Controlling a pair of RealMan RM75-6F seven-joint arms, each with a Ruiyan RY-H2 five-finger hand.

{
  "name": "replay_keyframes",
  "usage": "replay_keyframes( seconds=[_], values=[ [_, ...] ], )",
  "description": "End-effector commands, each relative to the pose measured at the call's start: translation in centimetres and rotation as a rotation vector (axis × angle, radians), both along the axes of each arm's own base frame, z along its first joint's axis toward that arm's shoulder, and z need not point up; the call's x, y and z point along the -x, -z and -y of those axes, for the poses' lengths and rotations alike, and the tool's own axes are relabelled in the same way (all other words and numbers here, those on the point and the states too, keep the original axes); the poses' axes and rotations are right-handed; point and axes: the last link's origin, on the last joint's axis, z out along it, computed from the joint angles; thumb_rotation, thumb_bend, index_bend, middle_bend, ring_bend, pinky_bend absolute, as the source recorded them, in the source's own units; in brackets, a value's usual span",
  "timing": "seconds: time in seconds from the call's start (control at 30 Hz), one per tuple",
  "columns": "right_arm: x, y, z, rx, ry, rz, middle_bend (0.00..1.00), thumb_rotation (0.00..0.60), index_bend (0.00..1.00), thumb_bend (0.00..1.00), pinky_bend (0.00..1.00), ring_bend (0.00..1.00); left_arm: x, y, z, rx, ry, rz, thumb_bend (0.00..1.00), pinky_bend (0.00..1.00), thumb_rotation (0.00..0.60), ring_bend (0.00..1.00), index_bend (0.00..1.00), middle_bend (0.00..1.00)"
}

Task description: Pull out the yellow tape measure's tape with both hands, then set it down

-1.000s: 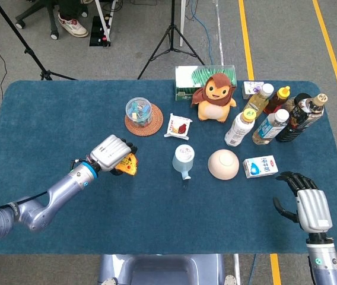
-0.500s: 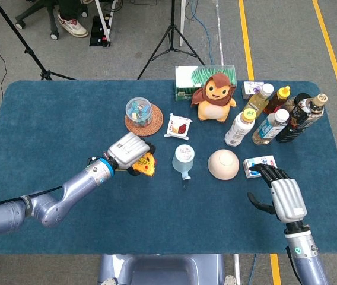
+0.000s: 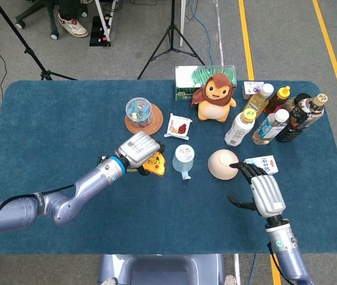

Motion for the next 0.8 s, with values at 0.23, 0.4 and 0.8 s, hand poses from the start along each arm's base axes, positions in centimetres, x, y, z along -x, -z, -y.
replay_keyframes(
  seconds=[0.23, 0.4, 0.8],
  values=[
    [-1.8, 2.3, 1.0, 0.018, 0.034, 0.026, 0.26, 0.554, 0.18, 0.18, 0.37, 0.28, -1.5, 0.3, 0.0, -0.001, -0.037, 0.012, 0.25, 0.55, 0.599, 0.42, 0.6, 0.48],
    [-2.4, 3.3, 1.6, 0.022, 0.065, 0.031, 0.21, 0.552, 0.11, 0.17, 0.36, 0.26, -1.9, 0.7, 0.2, 0.006, -0.049, 0.003, 0.25, 0.55, 0.597, 0.42, 0.6, 0.48],
    [-3.7, 5.1, 2.9, 0.008, 0.153, 0.082, 0.09, 0.554, 0.0, 0.15, 0.27, 0.16, -3.1, 1.7, 0.3, -0.003, -0.083, -0.001, 0.25, 0.55, 0.593, 0.42, 0.6, 0.48]
  ],
)
